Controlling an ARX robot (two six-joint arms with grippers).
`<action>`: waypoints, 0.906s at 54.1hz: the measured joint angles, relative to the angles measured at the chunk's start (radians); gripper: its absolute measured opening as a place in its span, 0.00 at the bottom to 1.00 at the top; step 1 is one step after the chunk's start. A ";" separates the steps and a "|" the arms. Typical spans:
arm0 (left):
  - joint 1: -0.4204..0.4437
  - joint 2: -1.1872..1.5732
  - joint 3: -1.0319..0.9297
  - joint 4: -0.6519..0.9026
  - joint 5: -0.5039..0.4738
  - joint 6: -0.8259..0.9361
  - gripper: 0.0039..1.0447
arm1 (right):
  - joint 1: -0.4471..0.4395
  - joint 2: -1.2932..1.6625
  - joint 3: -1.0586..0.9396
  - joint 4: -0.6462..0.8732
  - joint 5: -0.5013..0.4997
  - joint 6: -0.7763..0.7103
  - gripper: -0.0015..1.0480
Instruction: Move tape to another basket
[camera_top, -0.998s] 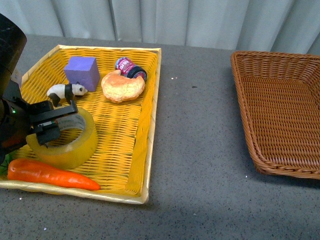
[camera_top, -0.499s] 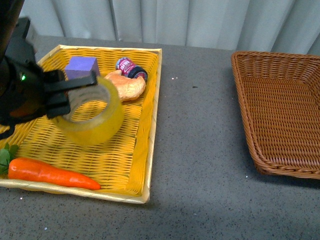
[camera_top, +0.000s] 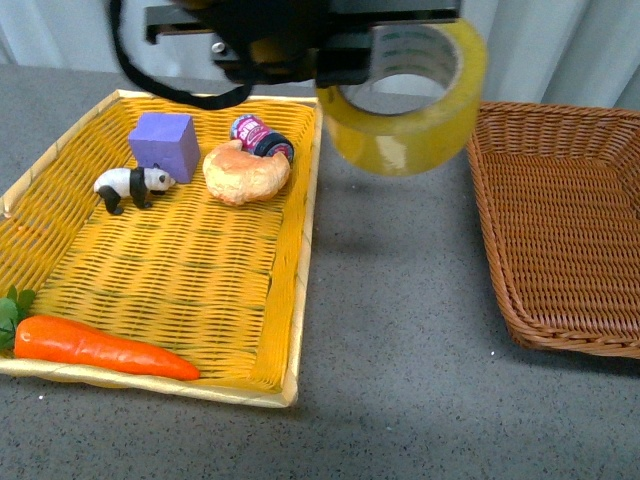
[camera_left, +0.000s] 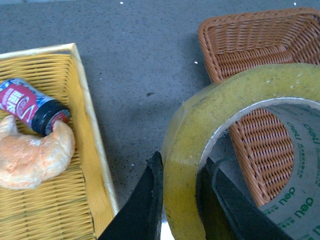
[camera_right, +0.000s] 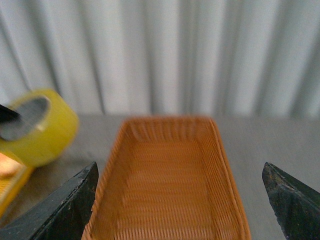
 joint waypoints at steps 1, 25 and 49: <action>-0.002 0.005 0.003 -0.002 0.001 0.004 0.15 | 0.009 0.022 0.016 -0.034 0.030 0.008 0.91; -0.024 0.041 0.003 0.039 0.002 0.109 0.15 | -0.197 0.758 0.455 -0.037 -0.347 0.201 0.91; -0.027 0.041 0.002 0.039 0.002 0.127 0.15 | -0.127 1.246 0.869 -0.211 -0.642 0.068 0.91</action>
